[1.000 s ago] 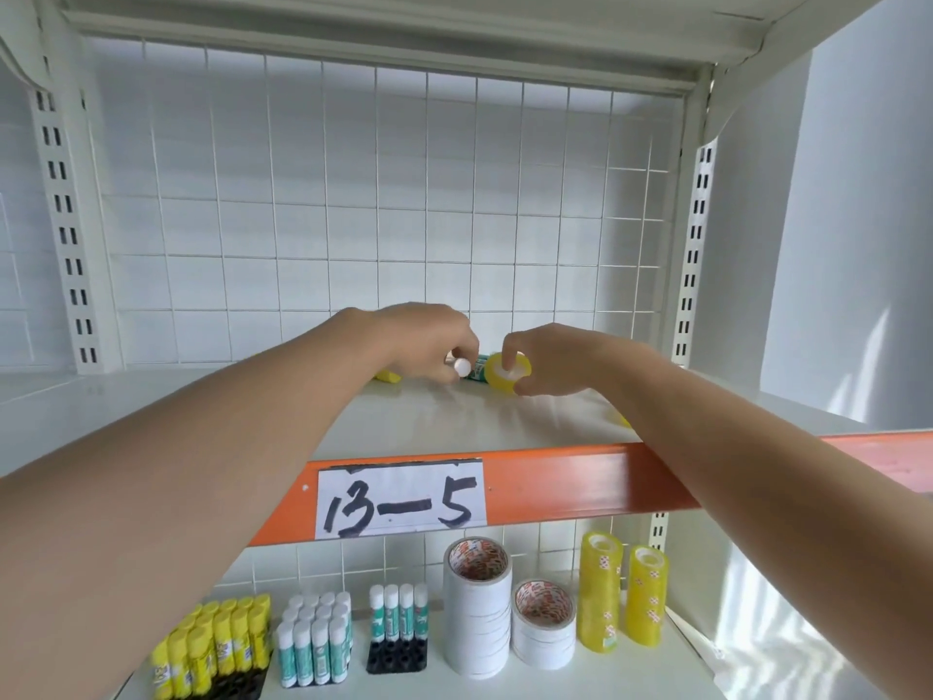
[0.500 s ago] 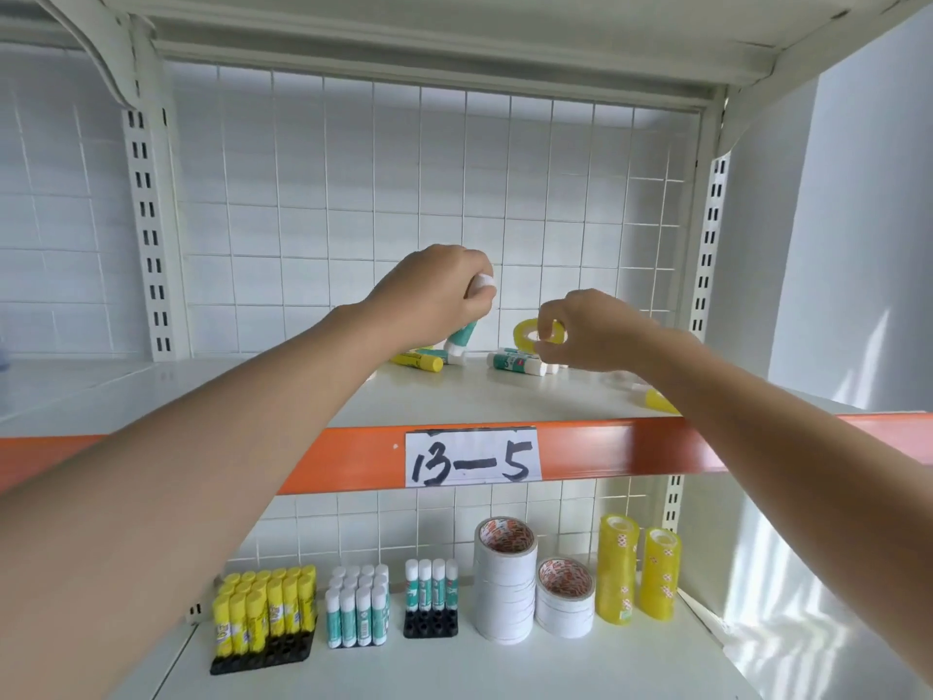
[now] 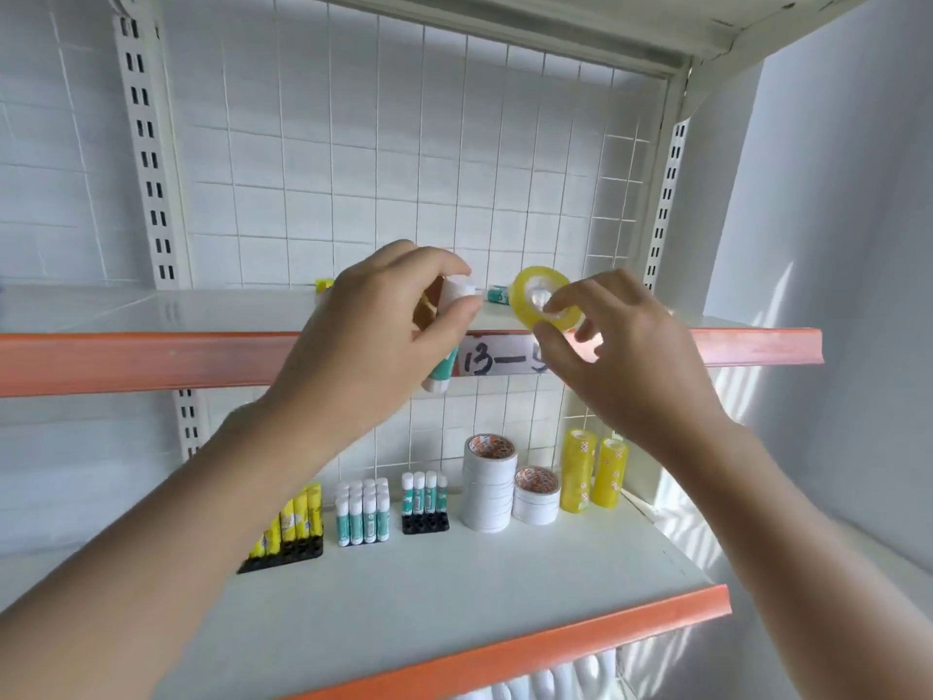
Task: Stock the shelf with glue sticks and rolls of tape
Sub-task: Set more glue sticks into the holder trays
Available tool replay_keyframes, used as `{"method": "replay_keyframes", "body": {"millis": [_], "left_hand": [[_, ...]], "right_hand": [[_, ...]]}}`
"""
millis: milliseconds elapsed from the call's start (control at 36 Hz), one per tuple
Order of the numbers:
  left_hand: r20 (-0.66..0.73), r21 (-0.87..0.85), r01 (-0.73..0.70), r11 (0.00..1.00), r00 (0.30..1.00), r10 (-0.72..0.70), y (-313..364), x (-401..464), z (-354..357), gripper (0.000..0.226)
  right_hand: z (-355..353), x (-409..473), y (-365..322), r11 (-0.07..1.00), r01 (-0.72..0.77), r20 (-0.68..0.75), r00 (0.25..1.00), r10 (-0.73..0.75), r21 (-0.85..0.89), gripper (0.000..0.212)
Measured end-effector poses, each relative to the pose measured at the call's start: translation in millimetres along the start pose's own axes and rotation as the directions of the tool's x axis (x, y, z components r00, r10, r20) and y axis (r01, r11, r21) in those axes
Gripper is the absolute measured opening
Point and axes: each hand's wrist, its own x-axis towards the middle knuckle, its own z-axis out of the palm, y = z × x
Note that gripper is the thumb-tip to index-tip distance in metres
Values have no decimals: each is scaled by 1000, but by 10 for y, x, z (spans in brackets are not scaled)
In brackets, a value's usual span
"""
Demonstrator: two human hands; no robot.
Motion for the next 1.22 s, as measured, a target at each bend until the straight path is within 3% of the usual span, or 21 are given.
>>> {"method": "replay_keyframes", "body": {"millis": [194, 500, 917, 1000, 1111, 1222], "left_hand": [[21, -115, 30, 993, 999, -28, 8, -685, -164, 22], [150, -217, 262, 940, 961, -233, -196, -1504, 135, 10], [214, -32, 495, 868, 852, -478, -717, -2159, 1231, 18], [208, -13, 538, 843, 826, -524, -805, -2245, 1438, 18], [199, 12, 593, 805, 788, -583, -869, -2331, 1662, 17], [198, 45, 619, 784, 764, -615, -939, -2398, 1826, 13]], "right_hand": [[-3, -716, -318, 996, -84, 39, 996, 82, 38, 34], [378, -1643, -357, 963, -256, 134, 960, 244, 81, 30], [1393, -2357, 438, 925, -363, 345, 888, 305, 116, 30], [1625, -2487, 634, 925, -362, 409, 866, 288, 117, 23], [1918, -2603, 859, 934, -349, 502, 822, 267, 73, 20], [2145, -2637, 1002, 922, -377, 638, 731, 241, 84, 19]]}}
